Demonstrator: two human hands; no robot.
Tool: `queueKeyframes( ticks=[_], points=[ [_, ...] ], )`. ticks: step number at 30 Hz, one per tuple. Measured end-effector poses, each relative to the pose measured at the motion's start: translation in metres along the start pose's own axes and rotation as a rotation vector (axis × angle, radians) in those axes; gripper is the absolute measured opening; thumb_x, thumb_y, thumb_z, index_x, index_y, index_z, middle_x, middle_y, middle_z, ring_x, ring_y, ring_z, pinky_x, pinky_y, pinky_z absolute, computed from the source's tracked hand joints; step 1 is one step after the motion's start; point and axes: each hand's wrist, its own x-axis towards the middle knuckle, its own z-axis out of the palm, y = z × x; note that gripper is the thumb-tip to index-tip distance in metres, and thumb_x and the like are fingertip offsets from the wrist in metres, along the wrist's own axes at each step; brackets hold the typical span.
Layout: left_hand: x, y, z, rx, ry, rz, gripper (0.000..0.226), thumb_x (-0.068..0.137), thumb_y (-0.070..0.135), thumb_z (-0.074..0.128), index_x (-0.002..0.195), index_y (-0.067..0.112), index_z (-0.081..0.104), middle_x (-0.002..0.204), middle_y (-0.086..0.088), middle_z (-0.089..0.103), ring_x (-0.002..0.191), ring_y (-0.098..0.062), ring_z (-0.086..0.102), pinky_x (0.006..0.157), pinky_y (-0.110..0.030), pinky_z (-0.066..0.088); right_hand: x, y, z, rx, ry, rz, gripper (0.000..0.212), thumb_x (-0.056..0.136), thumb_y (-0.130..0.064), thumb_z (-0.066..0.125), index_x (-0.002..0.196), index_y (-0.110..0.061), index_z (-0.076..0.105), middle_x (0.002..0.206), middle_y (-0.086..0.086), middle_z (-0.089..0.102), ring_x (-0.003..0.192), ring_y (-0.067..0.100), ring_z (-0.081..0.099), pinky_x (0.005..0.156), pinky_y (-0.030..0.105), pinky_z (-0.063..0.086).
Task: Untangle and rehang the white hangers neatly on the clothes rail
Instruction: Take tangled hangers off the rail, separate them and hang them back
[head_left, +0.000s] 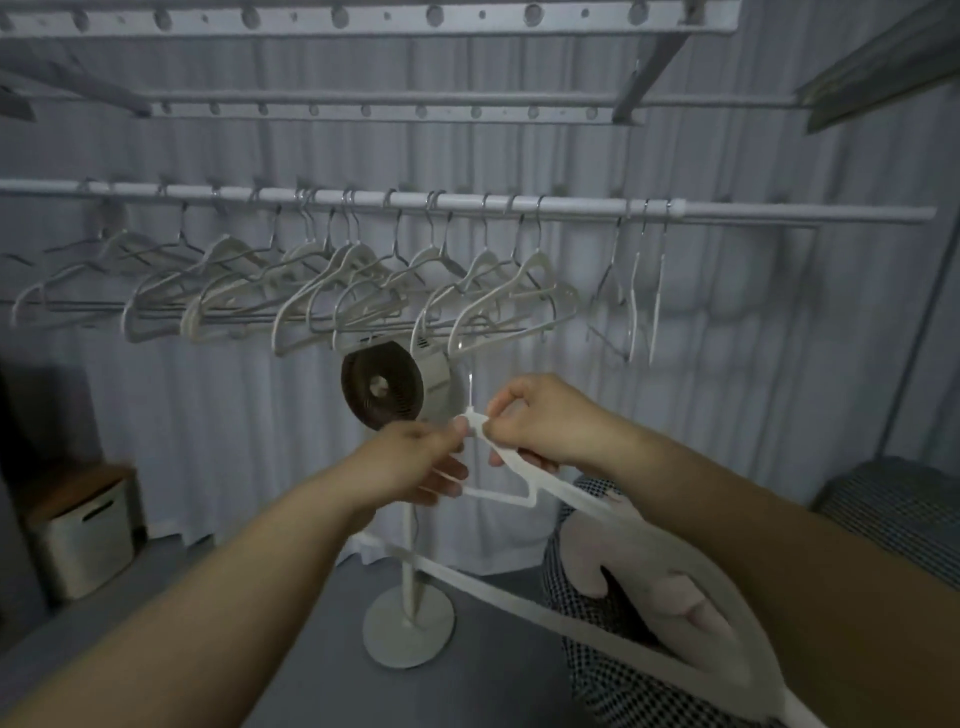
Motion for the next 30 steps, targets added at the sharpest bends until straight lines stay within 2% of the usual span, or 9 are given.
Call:
queueKeyframes(
  ticks=[5,7,11,17,19,21,23,26,30],
  points=[
    [0.02,0.005,0.021,-0.306,-0.009,-0.079,0.032,0.09,0.043,0.046,0.084,0.015,0.06,0.056,0.002,0.066,0.049,-0.008,0.063,0.064,-0.026,0.049,-0.013,0.006,0.004,0.056,0.035,-0.002,0.022,0.085,-0.018,0.06,0.074,-0.021,0.042,0.059,0.005,0.055,0.025,0.002,0.042,0.031,0.015,0.035],
    [0.024,0.011,0.028,-0.369,-0.047,-0.063,0.025,0.089,0.04,0.049,0.088,0.017,0.059,0.061,0.001,0.063,0.054,-0.009,0.061,0.057,-0.022,0.048,-0.019,0.01,0.005,0.048,0.029,0.002,0.025,0.085,-0.017,0.061,0.072,-0.021,0.04,0.054,0.003,0.05,0.024,0.001,0.042,0.03,0.013,0.035],
    [0.034,0.022,0.039,-0.364,-0.082,0.034,0.015,0.093,0.025,0.047,0.092,0.016,0.059,0.077,-0.003,0.061,0.063,-0.01,0.058,0.043,-0.012,0.049,-0.023,0.017,0.0,0.083,0.064,-0.015,0.025,0.086,-0.015,0.06,0.071,-0.02,0.04,0.058,0.004,0.053,0.027,0.0,0.045,0.032,0.012,0.037],
    [0.061,0.036,0.047,-0.42,-0.1,0.111,0.023,0.091,0.021,0.051,0.11,0.009,0.057,0.061,-0.002,0.059,0.038,-0.002,0.056,0.04,-0.013,0.046,-0.02,0.029,-0.036,0.036,0.12,-0.029,0.021,0.089,-0.019,0.056,0.069,-0.021,0.05,0.063,-0.004,0.059,0.032,-0.001,0.049,0.039,0.013,0.04],
    [0.074,0.042,0.051,-0.443,-0.11,0.112,0.019,0.091,0.02,0.052,0.106,0.011,0.057,0.063,-0.003,0.057,0.038,-0.003,0.055,0.042,-0.016,0.049,-0.012,0.038,-0.052,-0.082,0.296,-0.073,0.023,0.088,-0.016,0.055,0.066,-0.021,0.051,0.062,-0.004,0.058,0.045,0.0,0.057,0.054,0.021,0.05],
    [0.089,0.049,0.052,-0.467,-0.101,0.11,0.014,0.092,0.02,0.052,0.102,0.013,0.055,0.066,-0.006,0.056,0.036,-0.004,0.053,0.041,-0.016,0.048,0.0,0.046,-0.07,-0.191,0.483,-0.114,0.015,0.087,-0.014,0.053,0.072,-0.016,0.058,0.065,-0.001,0.058,0.071,0.015,0.065,0.074,0.035,0.053],
    [0.105,0.056,0.05,-0.48,-0.074,0.109,0.01,0.093,0.019,0.05,0.099,0.013,0.054,0.068,-0.008,0.056,0.033,-0.004,0.052,0.038,-0.015,0.046,0.013,0.047,-0.089,-0.263,0.564,-0.137,0.013,0.088,-0.014,0.051,0.09,-0.013,0.064,0.075,-0.002,0.06,0.086,0.021,0.062,0.08,0.032,0.049],
    [0.129,0.064,0.045,-0.451,-0.028,0.115,0.016,0.093,0.019,0.048,0.106,0.01,0.053,0.069,-0.01,0.055,0.029,-0.004,0.047,0.035,-0.013,0.042,0.041,0.047,-0.115,-0.475,0.559,-0.193,0.027,0.09,-0.014,0.047,0.113,-0.015,0.06,0.11,0.0,0.063,0.109,0.019,0.05,0.089,0.026,0.039],
    [0.159,0.075,0.04,-0.36,0.017,0.115,0.023,0.093,0.021,0.049,0.112,0.009,0.054,0.068,-0.01,0.055,0.028,-0.005,0.046,0.034,-0.013,0.039,0.087,0.051,-0.14,-0.796,0.438,-0.245,0.045,0.091,-0.011,0.042,0.135,-0.02,0.041,0.139,-0.001,0.045,0.128,0.02,0.033,0.099,0.024,0.023]
  ],
)
